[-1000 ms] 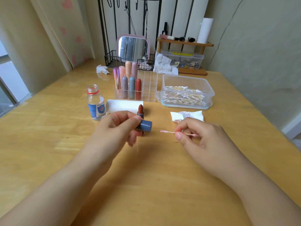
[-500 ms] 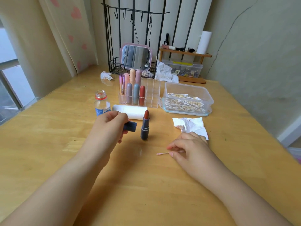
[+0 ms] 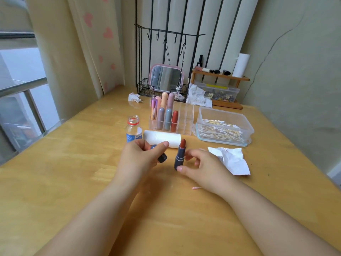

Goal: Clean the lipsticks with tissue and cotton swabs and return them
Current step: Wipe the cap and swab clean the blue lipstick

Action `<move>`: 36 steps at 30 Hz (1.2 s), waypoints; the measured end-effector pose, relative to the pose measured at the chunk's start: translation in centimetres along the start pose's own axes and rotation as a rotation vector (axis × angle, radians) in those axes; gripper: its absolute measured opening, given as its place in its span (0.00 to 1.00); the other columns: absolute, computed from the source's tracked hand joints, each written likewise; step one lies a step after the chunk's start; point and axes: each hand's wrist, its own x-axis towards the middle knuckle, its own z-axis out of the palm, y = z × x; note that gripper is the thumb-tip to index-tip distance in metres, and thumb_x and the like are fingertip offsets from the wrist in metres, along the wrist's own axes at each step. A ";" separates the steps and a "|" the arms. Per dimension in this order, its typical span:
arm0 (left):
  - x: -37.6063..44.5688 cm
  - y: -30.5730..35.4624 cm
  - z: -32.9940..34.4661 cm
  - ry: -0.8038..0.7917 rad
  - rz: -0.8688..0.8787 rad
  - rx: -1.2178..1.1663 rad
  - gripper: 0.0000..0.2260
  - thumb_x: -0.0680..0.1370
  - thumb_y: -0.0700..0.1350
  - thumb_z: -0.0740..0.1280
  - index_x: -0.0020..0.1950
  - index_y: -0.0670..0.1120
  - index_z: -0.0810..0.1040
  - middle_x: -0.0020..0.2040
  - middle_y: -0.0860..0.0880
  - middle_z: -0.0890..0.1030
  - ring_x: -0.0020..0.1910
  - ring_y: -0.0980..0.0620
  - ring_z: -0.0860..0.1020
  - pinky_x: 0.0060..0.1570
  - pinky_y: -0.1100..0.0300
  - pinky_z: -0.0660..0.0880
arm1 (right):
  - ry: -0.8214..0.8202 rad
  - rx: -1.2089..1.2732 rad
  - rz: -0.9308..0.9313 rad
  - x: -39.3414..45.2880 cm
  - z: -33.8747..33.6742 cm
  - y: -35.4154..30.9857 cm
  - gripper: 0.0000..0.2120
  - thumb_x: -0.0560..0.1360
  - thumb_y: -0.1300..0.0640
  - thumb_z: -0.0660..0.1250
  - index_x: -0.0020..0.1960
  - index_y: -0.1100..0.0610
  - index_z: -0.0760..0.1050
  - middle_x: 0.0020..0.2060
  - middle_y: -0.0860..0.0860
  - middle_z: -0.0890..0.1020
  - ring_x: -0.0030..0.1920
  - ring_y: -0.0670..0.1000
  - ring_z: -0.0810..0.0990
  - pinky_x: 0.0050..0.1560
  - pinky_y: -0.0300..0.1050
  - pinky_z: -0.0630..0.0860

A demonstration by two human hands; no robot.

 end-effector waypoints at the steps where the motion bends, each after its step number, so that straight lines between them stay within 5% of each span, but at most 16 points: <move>1: 0.0 0.0 -0.1 0.005 -0.003 -0.008 0.18 0.69 0.48 0.75 0.33 0.44 0.66 0.33 0.43 0.83 0.37 0.45 0.82 0.50 0.46 0.77 | 0.005 0.033 0.015 0.1 0.1 0.0 0.12 0.71 0.54 0.73 0.54 0.44 0.77 0.43 0.41 0.68 0.45 0.43 0.70 0.26 0.40 0.79; 6: 0.5 -0.1 0.2 -0.010 -0.022 -0.081 0.10 0.77 0.45 0.67 0.45 0.39 0.71 0.30 0.48 0.78 0.28 0.53 0.77 0.49 0.49 0.77 | 0.023 0.139 -0.026 0.2 -0.9 -0.2 0.04 0.72 0.53 0.71 0.45 0.46 0.78 0.41 0.48 0.78 0.43 0.46 0.76 0.33 0.30 0.74; 9: 0.1 0.2 0.9 -0.086 -0.072 -0.176 0.04 0.79 0.37 0.60 0.45 0.43 0.72 0.32 0.46 0.72 0.27 0.52 0.74 0.45 0.52 0.77 | -0.021 0.261 -0.068 -0.4 -1.8 -0.2 0.03 0.73 0.55 0.69 0.46 0.53 0.78 0.41 0.47 0.85 0.47 0.49 0.81 0.50 0.43 0.75; 12: -0.8 0.7 0.9 -0.226 -0.031 -0.221 0.08 0.76 0.33 0.61 0.42 0.43 0.78 0.29 0.49 0.69 0.27 0.52 0.69 0.35 0.60 0.74 | -0.100 0.411 -0.092 -1.7 -2.2 -0.5 0.03 0.75 0.56 0.67 0.48 0.55 0.78 0.41 0.48 0.85 0.44 0.45 0.80 0.38 0.40 0.77; 17: -2.1 1.4 0.4 -0.582 0.099 -0.271 0.07 0.68 0.50 0.69 0.31 0.49 0.81 0.30 0.49 0.67 0.29 0.53 0.65 0.33 0.65 0.66 | -0.211 0.502 -0.157 -3.3 -2.0 -0.6 0.08 0.69 0.52 0.67 0.46 0.54 0.78 0.40 0.48 0.85 0.43 0.44 0.82 0.47 0.39 0.78; 22: -2.3 1.1 0.4 -0.625 0.140 -0.294 0.11 0.65 0.51 0.71 0.44 0.48 0.85 0.31 0.52 0.77 0.28 0.57 0.67 0.33 0.68 0.68 | -0.197 0.533 -0.202 -3.7 -1.9 -0.8 0.05 0.67 0.53 0.69 0.42 0.51 0.80 0.37 0.46 0.85 0.39 0.43 0.81 0.43 0.34 0.76; 24: -2.2 1.1 0.3 -0.609 0.152 -0.301 0.13 0.65 0.52 0.71 0.44 0.48 0.85 0.31 0.51 0.77 0.28 0.57 0.67 0.33 0.69 0.68 | -0.167 0.503 -0.209 -3.7 -1.9 -0.9 0.05 0.66 0.50 0.70 0.41 0.47 0.82 0.35 0.46 0.83 0.38 0.44 0.79 0.43 0.38 0.77; 28: -2.4 1.1 0.3 -0.590 0.208 -0.286 0.12 0.66 0.52 0.71 0.45 0.49 0.85 0.32 0.49 0.76 0.28 0.57 0.66 0.31 0.70 0.67 | -0.059 0.349 -0.208 -4.0 -1.4 -1.0 0.15 0.62 0.38 0.69 0.43 0.44 0.81 0.34 0.59 0.78 0.36 0.57 0.74 0.46 0.60 0.78; 29: -2.5 1.1 0.4 -0.587 0.217 -0.281 0.10 0.67 0.51 0.71 0.45 0.49 0.85 0.32 0.49 0.76 0.28 0.57 0.66 0.31 0.70 0.66 | 0.021 0.316 -0.200 -4.2 -1.2 -1.2 0.14 0.62 0.38 0.70 0.42 0.46 0.80 0.30 0.55 0.77 0.34 0.56 0.73 0.45 0.57 0.79; 31: -2.7 1.2 0.5 -0.586 0.221 -0.284 0.07 0.69 0.47 0.71 0.44 0.49 0.85 0.32 0.51 0.78 0.28 0.59 0.68 0.30 0.70 0.66 | 0.216 0.209 -0.215 -4.6 -0.9 -1.5 0.12 0.62 0.44 0.75 0.37 0.52 0.78 0.26 0.44 0.73 0.29 0.43 0.69 0.34 0.34 0.72; 34: -2.9 1.2 0.5 -0.603 0.228 -0.289 0.09 0.67 0.51 0.70 0.44 0.50 0.85 0.34 0.51 0.81 0.31 0.58 0.72 0.32 0.69 0.68 | 0.399 0.051 -0.267 -5.1 -0.2 -2.0 0.15 0.61 0.47 0.76 0.33 0.53 0.71 0.27 0.43 0.71 0.31 0.42 0.70 0.31 0.32 0.65; 36: -2.9 1.2 0.5 -0.613 0.214 -0.297 0.12 0.66 0.53 0.69 0.45 0.50 0.85 0.38 0.47 0.82 0.36 0.51 0.75 0.38 0.62 0.71 | 0.347 0.058 -0.274 -4.9 -0.4 -1.7 0.18 0.59 0.41 0.73 0.36 0.52 0.71 0.29 0.43 0.71 0.32 0.43 0.70 0.33 0.33 0.66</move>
